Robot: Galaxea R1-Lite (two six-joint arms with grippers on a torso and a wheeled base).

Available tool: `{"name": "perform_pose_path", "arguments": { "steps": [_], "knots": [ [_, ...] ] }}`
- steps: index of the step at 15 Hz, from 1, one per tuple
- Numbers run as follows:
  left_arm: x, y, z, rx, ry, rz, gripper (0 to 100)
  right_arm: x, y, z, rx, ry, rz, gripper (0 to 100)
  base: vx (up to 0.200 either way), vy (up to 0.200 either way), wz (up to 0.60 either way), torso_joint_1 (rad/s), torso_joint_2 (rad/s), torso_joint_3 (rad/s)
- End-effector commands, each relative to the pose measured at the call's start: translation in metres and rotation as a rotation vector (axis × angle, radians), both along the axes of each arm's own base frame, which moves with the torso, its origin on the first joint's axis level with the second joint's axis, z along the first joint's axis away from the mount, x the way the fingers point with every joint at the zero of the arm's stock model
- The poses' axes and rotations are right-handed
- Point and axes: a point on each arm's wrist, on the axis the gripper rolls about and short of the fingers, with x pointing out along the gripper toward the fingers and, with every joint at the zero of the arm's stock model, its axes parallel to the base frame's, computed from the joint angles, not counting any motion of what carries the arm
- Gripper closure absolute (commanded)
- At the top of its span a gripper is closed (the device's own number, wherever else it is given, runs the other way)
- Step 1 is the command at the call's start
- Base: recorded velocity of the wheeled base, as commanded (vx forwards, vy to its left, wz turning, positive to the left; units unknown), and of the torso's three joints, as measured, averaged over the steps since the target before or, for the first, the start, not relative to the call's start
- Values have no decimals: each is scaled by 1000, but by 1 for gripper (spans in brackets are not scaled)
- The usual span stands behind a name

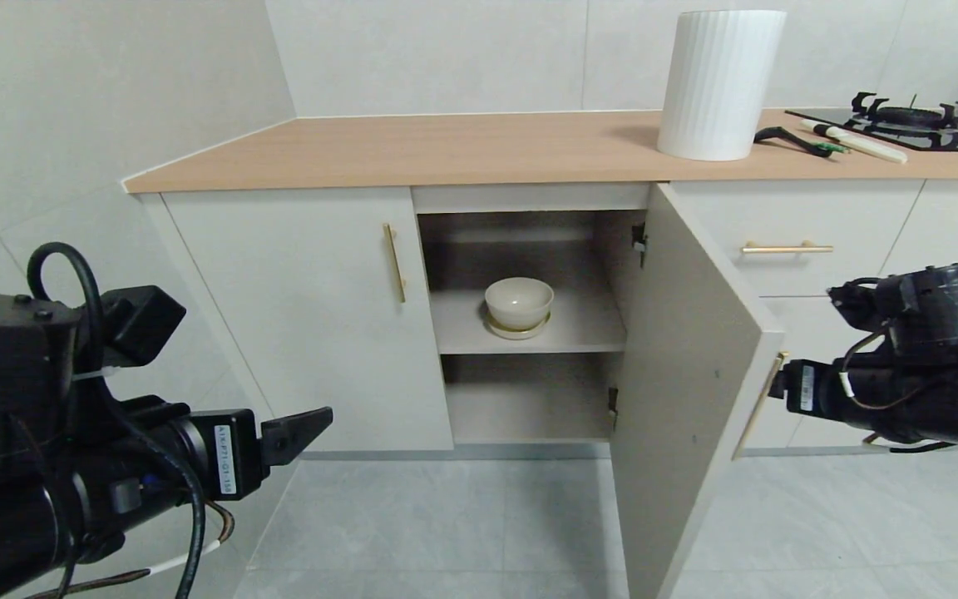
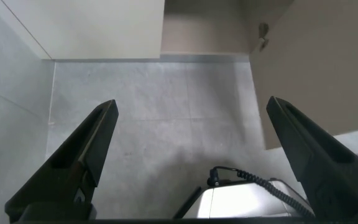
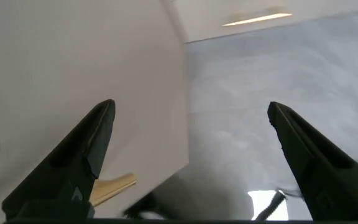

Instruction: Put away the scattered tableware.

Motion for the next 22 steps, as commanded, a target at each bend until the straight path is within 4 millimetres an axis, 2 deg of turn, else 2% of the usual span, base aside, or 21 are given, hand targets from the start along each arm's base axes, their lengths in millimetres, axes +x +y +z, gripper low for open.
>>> {"name": "perform_pose_path", "arguments": {
  "steps": [1,3,6,9,12,19,22],
  "knots": [
    [0,0,-1,2,3,0,0,10,35,-13,-9,36,109,0,0,0,0,0,0,0],
    [0,0,0,-2,-2,1,0,19,65,-21,-3,50,207,0,0,0,0,0,0,0],
    [0,-1,1,-2,-5,-3,0,18,100,-22,16,23,315,0,0,0,0,0,0,0],
    [-1,0,1,-2,-6,-3,0,29,117,-29,48,-63,340,0,0,0,0,0,0,0],
    [-5,-2,3,6,-17,-29,0,36,121,-47,50,-66,331,0,0,0,0,0,0,0],
    [-8,-1,0,29,-16,-42,0,39,122,-47,60,-84,328,0,0,0,0,0,0,0],
    [-10,0,-1,44,-17,-50,0,43,126,-50,96,-104,314,0,200,0,0,-1,1,4]
  ]
}}
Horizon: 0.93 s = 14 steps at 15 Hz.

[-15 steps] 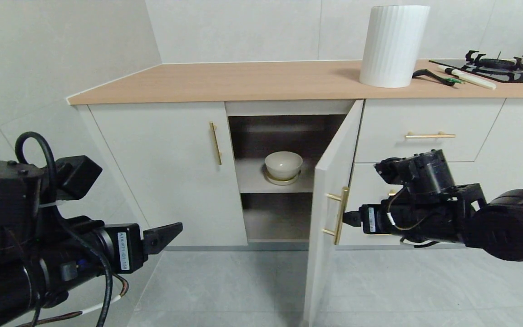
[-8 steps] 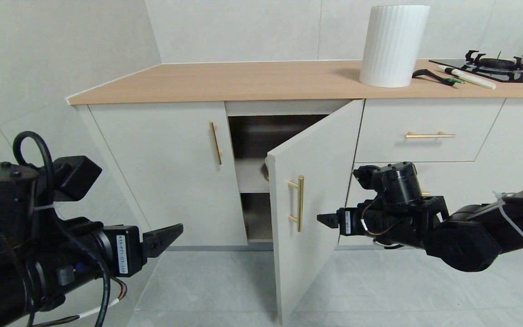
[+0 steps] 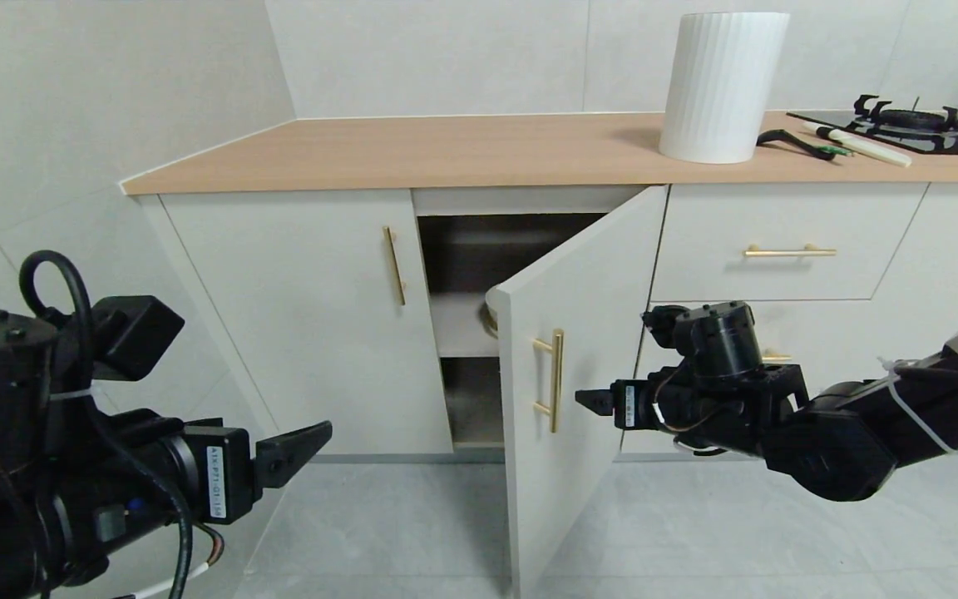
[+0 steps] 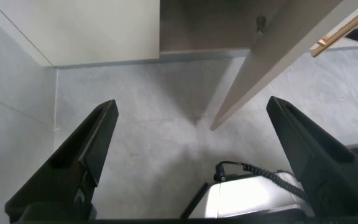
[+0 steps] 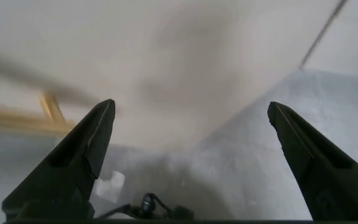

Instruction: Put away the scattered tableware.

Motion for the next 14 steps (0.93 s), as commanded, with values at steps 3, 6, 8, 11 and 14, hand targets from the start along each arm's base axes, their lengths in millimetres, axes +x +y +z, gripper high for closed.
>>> {"name": "perform_pose_path", "arguments": {
  "steps": [3,6,8,11,14],
  "knots": [
    [0,0,0,0,0,1,0,5,7,-10,25,-5,-2,0,200,0,0,4,1,1],
    [1,0,-1,2,4,1,0,11,20,-14,98,-11,-25,0,200,0,0,4,-1,4],
    [1,-1,-1,3,5,1,0,17,25,-15,129,-11,-62,0,0,0,0,0,0,0],
    [1,0,-1,3,3,2,0,32,33,-14,191,-24,-155,0,0,0,0,0,0,0],
    [1,0,-1,2,2,2,0,43,39,-17,205,-46,-226,0,0,0,0,0,0,0]
  ]
}}
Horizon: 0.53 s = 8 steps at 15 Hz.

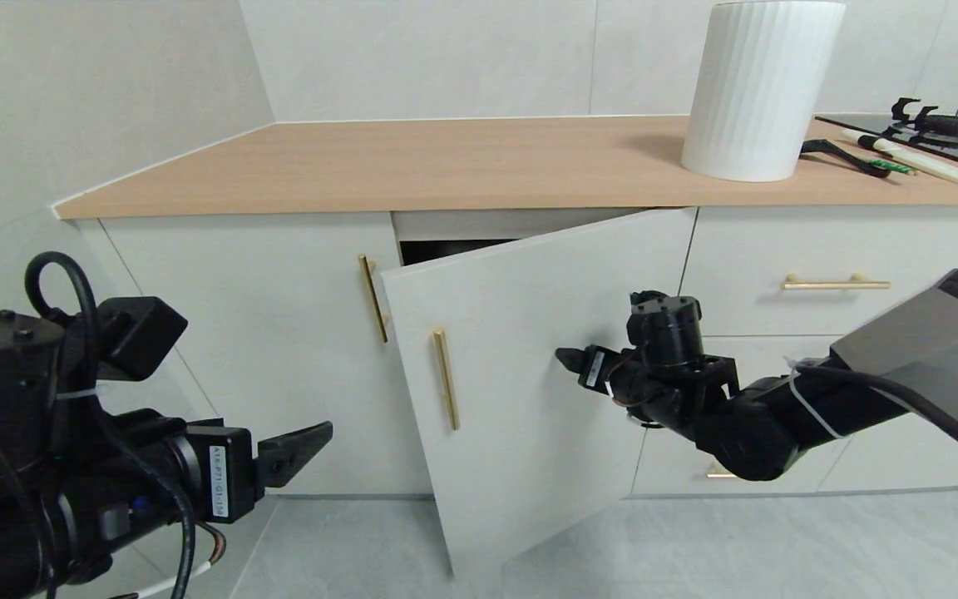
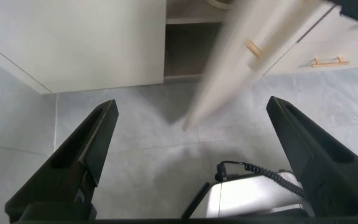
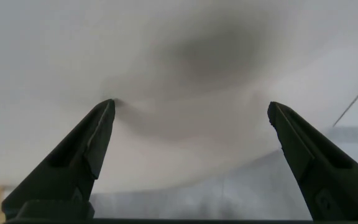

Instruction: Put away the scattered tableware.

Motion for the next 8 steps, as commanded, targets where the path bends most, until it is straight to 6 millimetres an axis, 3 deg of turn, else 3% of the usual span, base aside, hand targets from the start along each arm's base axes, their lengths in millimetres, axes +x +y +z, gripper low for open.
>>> {"name": "perform_pose_path", "arguments": {
  "steps": [1,8],
  "knots": [
    [0,0,0,0,0,1,0,14,8,-10,5,-12,-55,0,0,0,0,0,0,0],
    [0,0,-1,1,3,-1,0,40,7,-17,16,-53,-199,0,0,0,0,0,0,0]
  ]
}}
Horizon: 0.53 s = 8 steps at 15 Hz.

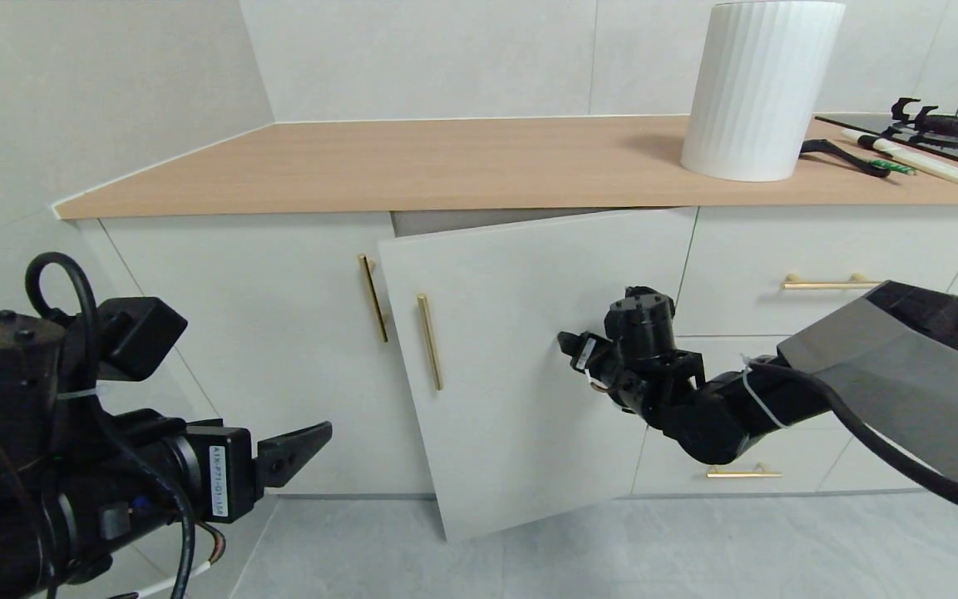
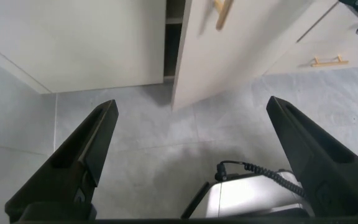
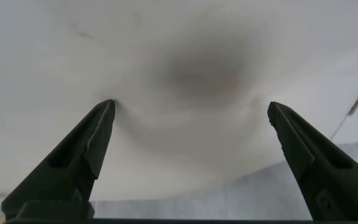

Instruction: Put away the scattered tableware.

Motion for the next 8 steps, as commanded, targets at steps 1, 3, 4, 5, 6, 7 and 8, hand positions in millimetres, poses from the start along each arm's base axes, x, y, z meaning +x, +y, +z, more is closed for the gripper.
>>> {"name": "perform_pose_path", "arguments": {
  "steps": [1,3,4,5,6,7,8],
  "knots": [
    [0,0,0,1,1,0,0,12,-3,-9,-9,-2,-43,0,0,0,0,0,0,0],
    [0,0,0,1,1,0,0,20,-7,-10,-10,-15,-82,0,0,0,0,0,0,0],
    [0,0,0,1,1,0,0,23,-10,-9,-7,-18,-93,0,0,0,0,0,0,0],
    [0,0,0,1,1,0,0,25,-12,-8,-5,-23,-102,0,0,0,0,0,0,0],
    [0,0,0,1,1,0,0,31,-17,-10,-9,-29,-135,0,0,0,0,0,0,0],
    [0,0,-1,1,3,0,0,33,-18,-10,-10,-34,-150,0,0,0,0,0,0,0],
    [0,0,-1,1,3,0,0,39,-22,-10,-12,-42,-181,0,0,0,0,0,0,0]
  ]
}}
